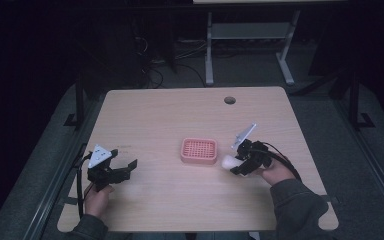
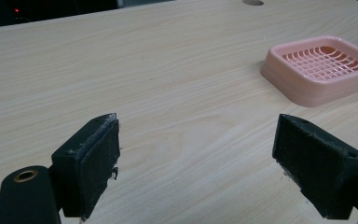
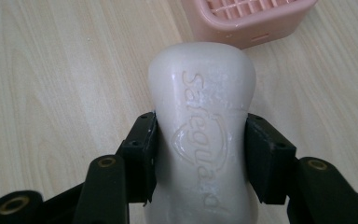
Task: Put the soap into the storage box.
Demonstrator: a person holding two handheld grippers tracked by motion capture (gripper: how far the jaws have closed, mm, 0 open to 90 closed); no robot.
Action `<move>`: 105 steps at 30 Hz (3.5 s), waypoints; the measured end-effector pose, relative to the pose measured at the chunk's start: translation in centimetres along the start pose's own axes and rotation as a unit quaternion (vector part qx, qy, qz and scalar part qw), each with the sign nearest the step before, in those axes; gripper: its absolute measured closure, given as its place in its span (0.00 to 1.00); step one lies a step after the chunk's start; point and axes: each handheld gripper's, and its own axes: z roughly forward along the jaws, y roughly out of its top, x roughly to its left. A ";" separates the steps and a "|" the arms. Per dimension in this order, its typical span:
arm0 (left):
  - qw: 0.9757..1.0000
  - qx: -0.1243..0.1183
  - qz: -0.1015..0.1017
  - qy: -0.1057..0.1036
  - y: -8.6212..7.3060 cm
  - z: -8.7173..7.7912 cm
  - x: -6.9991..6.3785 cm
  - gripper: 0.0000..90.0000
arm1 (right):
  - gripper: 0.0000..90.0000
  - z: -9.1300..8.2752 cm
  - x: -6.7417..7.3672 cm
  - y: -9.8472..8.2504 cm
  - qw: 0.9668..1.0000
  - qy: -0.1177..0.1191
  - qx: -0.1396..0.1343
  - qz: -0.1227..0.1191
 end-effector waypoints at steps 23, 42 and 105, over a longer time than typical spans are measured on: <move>1.000 0.004 0.005 0.006 0.1 -0.1 0.1 0.16 | 0.54 -0.7 -0.3 4.4 1.000 0.006 0.004 -0.030; 1.000 0.003 0.010 0.009 0.1 0.0 0.1 0.16 | 0.54 -0.1 -0.9 7.6 0.999 0.014 0.004 -0.045; 1.000 0.002 0.009 0.012 0.2 0.1 0.1 0.16 | 0.54 6.1 -3.2 12.8 0.997 0.015 0.067 -0.044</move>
